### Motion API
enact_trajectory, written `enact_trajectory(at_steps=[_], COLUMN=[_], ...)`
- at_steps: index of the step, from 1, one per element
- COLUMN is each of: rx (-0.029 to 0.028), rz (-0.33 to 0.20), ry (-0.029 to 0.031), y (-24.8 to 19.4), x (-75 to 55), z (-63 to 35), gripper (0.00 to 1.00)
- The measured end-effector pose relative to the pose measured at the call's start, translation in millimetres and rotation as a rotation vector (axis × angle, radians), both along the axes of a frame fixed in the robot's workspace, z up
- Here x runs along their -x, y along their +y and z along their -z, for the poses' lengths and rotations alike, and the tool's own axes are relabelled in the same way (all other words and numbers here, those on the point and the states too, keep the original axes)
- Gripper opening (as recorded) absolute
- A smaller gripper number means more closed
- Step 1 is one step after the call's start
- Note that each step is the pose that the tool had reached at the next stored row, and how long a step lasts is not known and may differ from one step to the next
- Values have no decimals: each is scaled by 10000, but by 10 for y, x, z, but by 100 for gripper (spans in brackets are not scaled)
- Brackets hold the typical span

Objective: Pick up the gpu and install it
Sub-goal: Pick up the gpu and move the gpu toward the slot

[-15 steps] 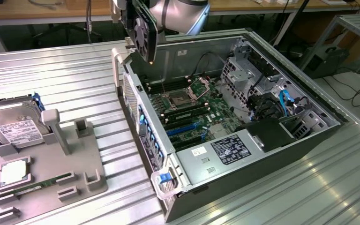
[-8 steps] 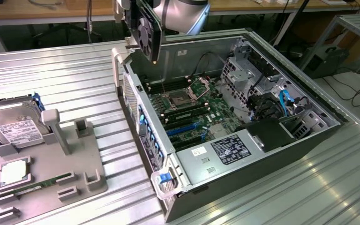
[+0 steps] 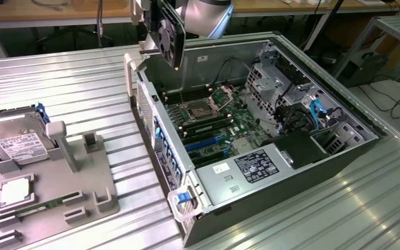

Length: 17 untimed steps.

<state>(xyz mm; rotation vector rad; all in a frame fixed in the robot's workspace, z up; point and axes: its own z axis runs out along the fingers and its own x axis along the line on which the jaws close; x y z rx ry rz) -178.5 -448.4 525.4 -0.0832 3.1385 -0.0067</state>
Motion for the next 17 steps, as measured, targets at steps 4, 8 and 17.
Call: enact_trajectory(at_steps=[4, 8, 17], rx=[0, 1, 0], rz=[-6, -17, -41], ry=[0, 1, 0], y=[0, 0, 0], x=[-67, -106, -190], z=[3, 5, 8], gripper=[27, 27, 27])
